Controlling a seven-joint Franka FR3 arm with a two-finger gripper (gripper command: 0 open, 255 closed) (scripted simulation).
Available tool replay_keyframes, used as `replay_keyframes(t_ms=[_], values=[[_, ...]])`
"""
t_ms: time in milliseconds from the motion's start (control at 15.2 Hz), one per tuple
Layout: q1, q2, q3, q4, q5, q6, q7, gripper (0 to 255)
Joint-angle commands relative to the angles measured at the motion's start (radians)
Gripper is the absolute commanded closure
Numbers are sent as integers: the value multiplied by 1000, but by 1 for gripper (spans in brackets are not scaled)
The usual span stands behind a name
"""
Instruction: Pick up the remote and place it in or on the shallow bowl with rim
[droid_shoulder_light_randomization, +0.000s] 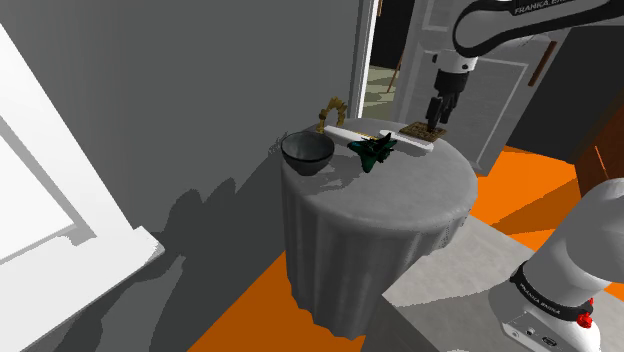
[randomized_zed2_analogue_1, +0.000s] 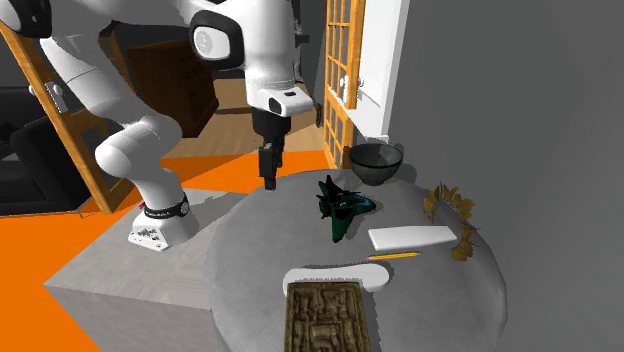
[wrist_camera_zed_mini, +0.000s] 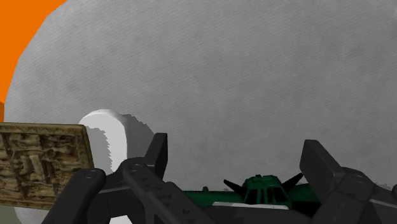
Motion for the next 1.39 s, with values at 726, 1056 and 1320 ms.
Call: replay_keyframes(t_ms=[726,1056,1320], values=[[-15,494,-101,305,126,213,-270,0],[-54,694,-96,489,203,232,-367,0],[-74,773,-87,548,230,252,-396,0]])
